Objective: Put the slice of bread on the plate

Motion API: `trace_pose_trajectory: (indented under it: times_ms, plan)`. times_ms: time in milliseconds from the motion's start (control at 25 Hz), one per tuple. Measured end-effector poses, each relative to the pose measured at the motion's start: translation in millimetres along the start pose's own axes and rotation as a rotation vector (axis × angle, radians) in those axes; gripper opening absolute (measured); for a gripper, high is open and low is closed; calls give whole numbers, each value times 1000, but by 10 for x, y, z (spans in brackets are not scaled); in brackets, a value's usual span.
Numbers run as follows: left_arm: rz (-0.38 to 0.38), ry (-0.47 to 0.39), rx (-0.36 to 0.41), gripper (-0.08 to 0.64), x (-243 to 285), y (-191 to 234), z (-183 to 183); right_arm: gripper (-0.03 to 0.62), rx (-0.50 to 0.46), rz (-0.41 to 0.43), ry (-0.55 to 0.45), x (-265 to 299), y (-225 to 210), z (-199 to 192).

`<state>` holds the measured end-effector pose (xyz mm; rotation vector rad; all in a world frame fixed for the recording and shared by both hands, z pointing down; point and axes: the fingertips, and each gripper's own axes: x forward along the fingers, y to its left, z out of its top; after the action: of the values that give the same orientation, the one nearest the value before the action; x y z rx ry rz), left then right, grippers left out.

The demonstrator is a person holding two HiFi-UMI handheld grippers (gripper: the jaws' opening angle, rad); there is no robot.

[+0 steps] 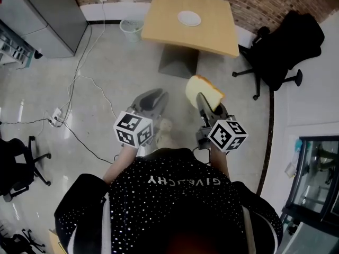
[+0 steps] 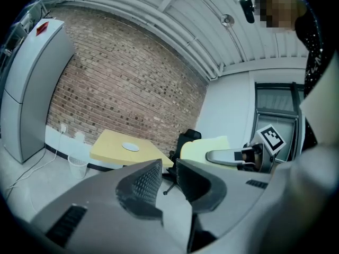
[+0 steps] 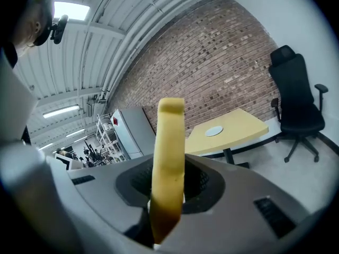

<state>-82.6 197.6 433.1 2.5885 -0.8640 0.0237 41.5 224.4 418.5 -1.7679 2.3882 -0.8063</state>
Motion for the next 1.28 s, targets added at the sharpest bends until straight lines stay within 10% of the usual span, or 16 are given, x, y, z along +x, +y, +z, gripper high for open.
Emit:
trace_pose_trajectory:
  times_ms: [680,1280]
  plan:
    - [-14,-4,15,89,1445,753,638,95,4,25,-18,1267,-831,916]
    - [35,-5,8,89,1792,946,605,95,25,57,17,1591,-1133,934]
